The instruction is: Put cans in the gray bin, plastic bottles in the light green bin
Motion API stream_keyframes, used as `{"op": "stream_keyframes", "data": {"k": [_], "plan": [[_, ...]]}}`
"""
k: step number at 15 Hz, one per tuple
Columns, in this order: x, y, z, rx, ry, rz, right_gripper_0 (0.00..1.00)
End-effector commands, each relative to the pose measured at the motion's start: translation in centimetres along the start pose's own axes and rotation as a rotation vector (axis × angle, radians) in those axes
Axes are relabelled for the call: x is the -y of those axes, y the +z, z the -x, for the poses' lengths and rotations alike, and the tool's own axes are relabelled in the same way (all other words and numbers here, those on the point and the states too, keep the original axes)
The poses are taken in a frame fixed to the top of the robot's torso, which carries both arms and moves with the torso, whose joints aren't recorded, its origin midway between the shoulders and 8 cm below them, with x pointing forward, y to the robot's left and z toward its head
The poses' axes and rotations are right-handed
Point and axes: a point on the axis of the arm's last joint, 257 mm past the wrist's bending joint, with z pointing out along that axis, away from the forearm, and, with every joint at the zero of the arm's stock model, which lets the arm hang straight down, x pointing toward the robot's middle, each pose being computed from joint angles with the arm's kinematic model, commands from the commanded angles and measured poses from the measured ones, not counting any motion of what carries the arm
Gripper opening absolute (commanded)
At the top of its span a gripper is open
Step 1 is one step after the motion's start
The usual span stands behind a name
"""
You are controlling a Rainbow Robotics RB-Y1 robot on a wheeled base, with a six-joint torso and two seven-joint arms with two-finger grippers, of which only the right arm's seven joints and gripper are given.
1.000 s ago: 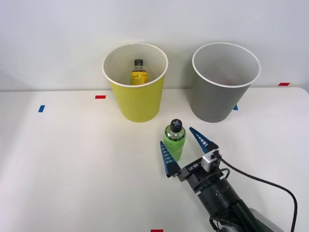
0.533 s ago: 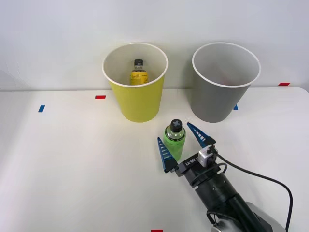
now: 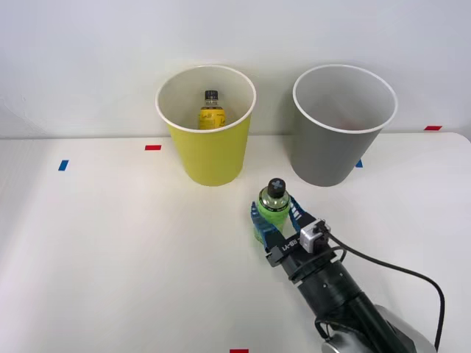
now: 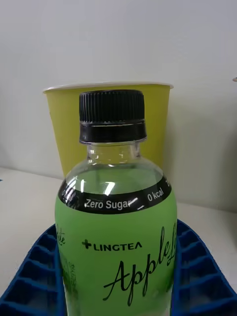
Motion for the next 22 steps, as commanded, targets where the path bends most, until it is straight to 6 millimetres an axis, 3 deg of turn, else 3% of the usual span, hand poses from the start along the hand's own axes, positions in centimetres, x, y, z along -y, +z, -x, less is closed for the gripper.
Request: {"op": "stream_keyframes", "data": {"k": [1, 3, 7, 11, 16, 20, 22], "plan": [[0.1, -0.1, 0.0, 0.0, -0.005, -0.001, 0.0], [0.2, -0.3, 0.3, 0.003, 0.003, -0.003, 0.0], [0.3, -1.0, 3.1, -0.023, 0.019, 0.026, 0.0], [0.0, -0.9, 9.6, -0.029, 0.143, 0.082, 0.0], [0.0, 1.2, 17.0, 0.055, 0.219, 0.132, 0.0], [0.0, 3.3, 20.6, 0.137, 0.206, 0.161, 0.0], [-1.1, 5.6, 22.5, 0.135, 0.217, 0.188, 0.0]]}}
